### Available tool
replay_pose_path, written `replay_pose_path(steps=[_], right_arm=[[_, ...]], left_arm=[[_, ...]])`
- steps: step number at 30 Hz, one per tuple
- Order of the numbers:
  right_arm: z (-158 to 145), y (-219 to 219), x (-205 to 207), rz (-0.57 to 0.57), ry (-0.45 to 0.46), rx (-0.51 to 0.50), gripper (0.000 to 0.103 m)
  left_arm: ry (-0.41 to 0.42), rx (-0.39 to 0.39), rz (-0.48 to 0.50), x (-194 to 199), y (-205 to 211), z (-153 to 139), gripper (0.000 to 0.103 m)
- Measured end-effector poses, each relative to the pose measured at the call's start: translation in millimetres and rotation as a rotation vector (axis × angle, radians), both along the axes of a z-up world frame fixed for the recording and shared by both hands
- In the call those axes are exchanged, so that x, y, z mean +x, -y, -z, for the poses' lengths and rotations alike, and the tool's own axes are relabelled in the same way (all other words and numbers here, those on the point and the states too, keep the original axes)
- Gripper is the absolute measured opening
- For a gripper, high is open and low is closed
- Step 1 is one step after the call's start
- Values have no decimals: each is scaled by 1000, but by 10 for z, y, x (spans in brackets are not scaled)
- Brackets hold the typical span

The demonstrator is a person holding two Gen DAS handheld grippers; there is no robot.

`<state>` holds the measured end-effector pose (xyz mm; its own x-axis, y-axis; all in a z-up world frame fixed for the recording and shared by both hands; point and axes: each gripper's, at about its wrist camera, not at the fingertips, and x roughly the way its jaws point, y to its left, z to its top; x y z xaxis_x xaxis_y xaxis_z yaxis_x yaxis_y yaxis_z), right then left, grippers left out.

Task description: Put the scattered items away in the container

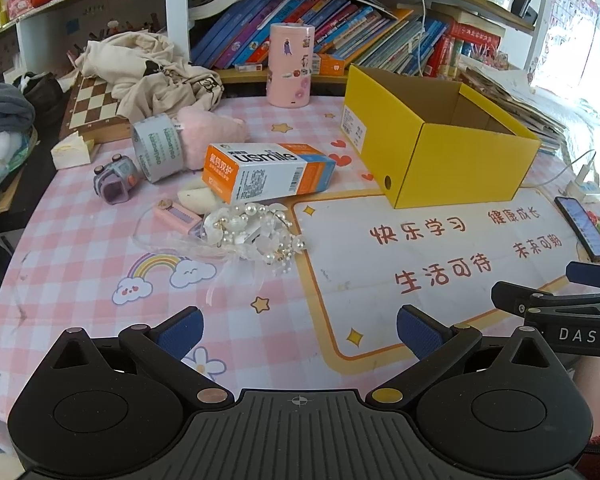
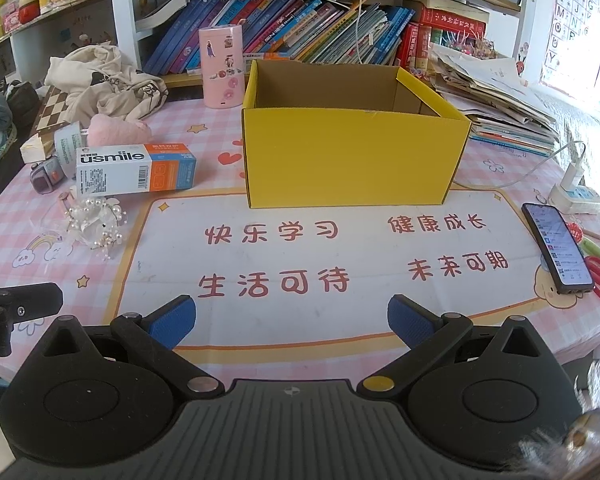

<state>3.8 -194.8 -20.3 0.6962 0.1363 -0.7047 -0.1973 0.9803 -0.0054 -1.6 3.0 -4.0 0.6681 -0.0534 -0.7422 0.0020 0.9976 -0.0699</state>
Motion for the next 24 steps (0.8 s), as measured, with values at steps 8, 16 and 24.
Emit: replay_pose_path(steps=[8,16,24], right_arm=[[5,2,-14,-1,1,0,103],[7,5,-27,-5,4,3,103],[-2,0,-43,-3,4,5,103]], left_arm=[[1,1,-6,-25,-16,14,103],[5,1,-10,-51,-25,13,103],[3,-1,-15,-52,-14,-14,103]])
